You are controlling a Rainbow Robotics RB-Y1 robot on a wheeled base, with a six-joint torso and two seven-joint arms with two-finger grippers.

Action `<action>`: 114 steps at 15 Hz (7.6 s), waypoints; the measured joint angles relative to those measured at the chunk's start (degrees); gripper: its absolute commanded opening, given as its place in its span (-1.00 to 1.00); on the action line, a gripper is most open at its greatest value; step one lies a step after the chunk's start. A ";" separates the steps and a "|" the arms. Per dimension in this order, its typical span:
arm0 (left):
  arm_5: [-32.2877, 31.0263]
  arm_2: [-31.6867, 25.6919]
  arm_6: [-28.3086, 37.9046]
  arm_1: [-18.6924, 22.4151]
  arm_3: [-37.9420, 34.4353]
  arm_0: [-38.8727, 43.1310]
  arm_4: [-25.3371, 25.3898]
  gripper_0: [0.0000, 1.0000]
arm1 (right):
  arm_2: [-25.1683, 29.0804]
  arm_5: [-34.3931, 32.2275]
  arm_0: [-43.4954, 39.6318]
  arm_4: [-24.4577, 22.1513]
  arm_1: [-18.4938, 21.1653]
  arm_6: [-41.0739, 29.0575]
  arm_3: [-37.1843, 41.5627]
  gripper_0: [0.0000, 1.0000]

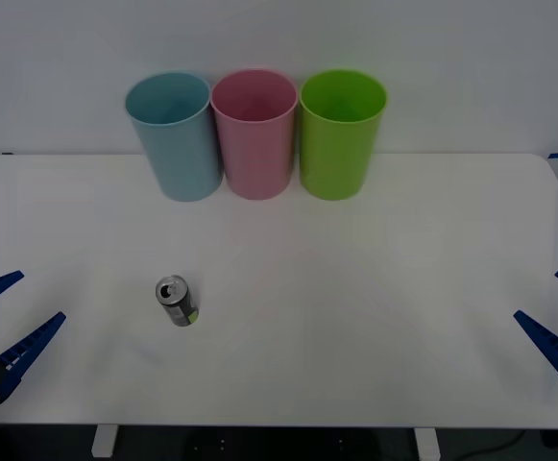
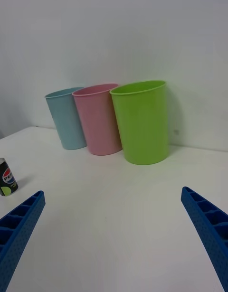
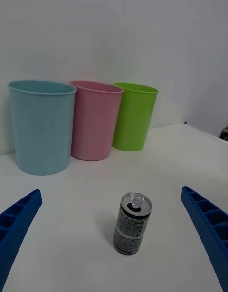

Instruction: Grasp the object on the table and drop it into the matching bin: aluminum can to the light blue bin, PET bottle to the pink bin.

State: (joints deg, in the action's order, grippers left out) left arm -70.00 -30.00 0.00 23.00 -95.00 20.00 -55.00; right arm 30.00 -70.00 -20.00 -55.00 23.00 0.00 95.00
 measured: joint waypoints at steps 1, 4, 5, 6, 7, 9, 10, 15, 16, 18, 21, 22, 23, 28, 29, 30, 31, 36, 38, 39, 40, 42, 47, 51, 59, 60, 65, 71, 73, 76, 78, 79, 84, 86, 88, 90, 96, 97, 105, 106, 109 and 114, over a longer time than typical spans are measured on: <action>0.00 0.00 0.00 0.00 0.00 0.00 0.00 1.00 | 0.00 0.00 0.00 0.00 0.00 0.00 0.00 1.00; 0.04 0.17 0.07 -1.13 0.94 0.50 0.49 1.00 | 0.00 0.00 0.00 0.00 0.00 0.00 0.00 1.00; 0.15 0.53 0.14 -0.97 1.02 0.58 1.16 1.00 | 0.00 0.00 0.00 0.00 0.00 0.00 -0.01 1.00; 0.29 1.02 0.27 -0.55 1.07 0.63 1.67 1.00 | 0.00 0.00 0.00 0.00 0.00 0.00 0.00 1.00; 0.41 1.25 0.33 -0.35 1.12 0.64 1.78 1.00 | 0.00 0.00 0.00 0.00 0.00 0.00 0.00 1.00; 0.80 1.44 0.10 -0.26 1.30 0.76 1.74 1.00 | 0.00 0.00 0.00 0.00 0.00 0.00 0.00 1.00; 1.01 1.65 -0.15 -0.31 1.55 0.85 1.52 1.00 | 0.00 0.00 0.00 0.00 0.00 0.00 0.00 1.00; 2.61 2.35 -1.32 -0.32 1.84 0.49 -3.77 1.00 | 0.00 0.00 0.00 0.00 0.00 -0.01 0.00 1.00; 2.93 2.57 -1.42 -0.32 1.84 0.27 -4.73 1.00 | 0.00 0.00 0.00 0.00 0.00 0.00 0.00 1.00; 3.59 3.23 -1.58 -0.32 2.21 -0.43 -6.70 1.00 | 0.00 0.00 0.00 0.00 0.00 0.00 0.00 1.00; 3.80 4.89 -3.89 -0.27 5.71 -2.53 -7.56 1.00 | 0.00 0.00 0.00 0.00 0.00 0.00 0.00 1.00; 3.77 5.55 -6.24 -0.29 7.62 -3.46 -7.57 1.00 | 0.00 0.00 0.00 0.00 0.00 0.00 0.00 1.00; 3.76 6.31 -8.41 -0.28 9.74 -4.58 -7.58 1.00 | 0.00 0.00 0.00 0.00 0.00 0.00 0.00 1.00; 3.80 9.53 -17.75 -0.32 18.69 -9.27 -7.21 1.00 | 0.00 0.00 0.00 0.00 0.00 0.00 0.00 1.00; 3.80 10.28 -19.69 -0.33 20.55 -10.28 -6.76 1.00 | 0.00 0.00 0.00 0.00 0.00 0.00 0.00 1.00; 3.78 10.96 -21.43 -0.32 22.23 -11.22 -6.20 1.00 | 0.00 0.00 0.00 0.00 0.00 0.00 0.00 1.00; 3.80 11.67 -22.81 -0.32 24.10 -12.27 -5.67 1.00 | 0.00 0.00 0.00 0.00 0.00 0.00 0.00 1.00; 4.67 14.46 -24.99 -0.49 28.21 -15.62 -4.96 1.00 | 0.00 0.00 0.00 0.00 0.00 0.00 0.00 1.00; 5.46 15.24 -26.32 -1.13 29.04 -16.64 -4.99 1.00 | 0.00 0.00 0.00 0.00 0.00 -0.01 0.00 1.00; 6.22 15.77 -27.62 -1.33 29.22 -16.95 -4.96 1.00 | 0.00 0.00 0.00 0.00 0.00 0.00 0.00 1.00; 7.23 16.54 -28.34 -1.44 29.26 -17.21 -4.96 1.00 | 0.00 0.00 0.00 0.00 0.00 0.00 0.00 1.00; 8.45 17.94 -28.61 -1.54 29.27 -17.67 -4.93 1.00 | 0.00 0.00 0.00 0.00 0.00 0.00 0.00 1.00; 9.92 18.84 -29.09 -4.83 29.33 -18.61 -5.75 1.00 | 0.00 0.00 0.00 0.00 0.00 0.00 0.00 1.00; 11.39 18.91 -29.20 -7.01 29.63 -19.83 -7.36 1.00 | 0.00 0.00 0.00 0.00 0.00 0.00 0.00 1.00; 11.56 20.13 -31.17 -7.62 37.74 -26.51 -7.56 1.00 | 0.00 0.00 0.00 0.00 0.00 0.00 0.00 1.00; 11.56 20.26 -31.20 -7.62 37.86 -26.69 -7.57 1.00 | 0.00 0.00 0.00 0.00 0.00 0.00 0.00 1.00; 11.56 20.42 -31.19 -7.62 37.88 -26.77 -7.57 1.00 | 0.00 0.00 0.00 0.00 0.00 0.00 0.00 1.00; 11.56 20.34 -31.18 -7.62 37.88 -26.76 -7.57 -1.00 | 0.00 0.00 0.00 0.00 0.00 0.00 0.00 1.00; 11.56 20.34 -31.09 -7.62 37.88 -26.74 -7.57 -1.00 | 0.00 0.00 0.00 0.00 0.00 0.00 0.00 1.00; 11.56 19.95 -31.04 -7.62 37.88 -26.65 -7.51 -1.00 | 0.00 0.00 0.00 0.00 0.00 0.00 0.00 1.00; 11.54 19.15 -31.06 -7.60 37.88 -26.61 -7.44 -1.00 | 0.00 0.00 0.00 0.00 0.00 0.00 0.00 1.00; 11.27 18.51 -31.02 -7.48 37.88 -26.61 -7.43 -1.00 | 0.00 0.00 0.00 0.00 0.00 0.00 0.00 1.00; 8.31 14.07 -30.22 -6.75 37.73 -25.88 -6.54 -1.00 | 0.00 0.00 0.00 0.00 0.00 0.00 0.00 1.00; 7.98 13.07 -29.79 -6.74 36.15 -24.70 -4.44 -1.00 | 0.00 0.00 0.00 0.00 0.00 0.00 0.00 1.00; 8.02 12.51 -28.72 -6.74 33.35 -22.95 -1.75 -1.00 | 0.00 0.00 0.00 0.00 0.00 0.00 0.00 1.00; 8.23 11.58 -27.49 -6.69 31.37 -21.82 0.39 -1.00 | 0.00 0.00 0.00 0.00 0.00 -0.01 0.00 1.00; 11.46 6.87 -24.22 -6.66 25.75 -20.39 4.17 -1.00 | 0.00 0.00 0.00 0.00 0.00 0.00 0.00 1.00; 13.34 7.03 -22.39 -6.66 23.42 -19.86 4.33 -1.00 | 0.00 0.00 0.00 0.00 0.00 0.00 0.00 1.00; 22.26 7.96 -3.20 -6.65 9.90 -21.56 -1.40 -1.00 | 0.00 0.00 0.00 0.00 0.00 0.00 0.00 1.00; 23.20 8.04 -1.21 -6.65 8.74 -22.00 -2.14 -1.00 | 0.00 0.00 0.00 0.00 0.00 0.00 0.00 1.00; 26.05 8.53 3.34 -6.68 5.95 -23.72 -2.92 -1.00 | 0.00 0.00 0.00 0.00 0.00 0.00 0.00 1.00; 33.50 10.45 6.12 -6.66 4.23 -27.74 -3.99 -1.00 | 0.00 0.00 0.00 0.00 0.00 0.00 0.00 1.00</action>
State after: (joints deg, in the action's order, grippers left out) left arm -36.50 -19.55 6.13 16.34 -90.77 -7.74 -58.99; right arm 30.00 -70.00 -20.00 -55.00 23.00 0.00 95.00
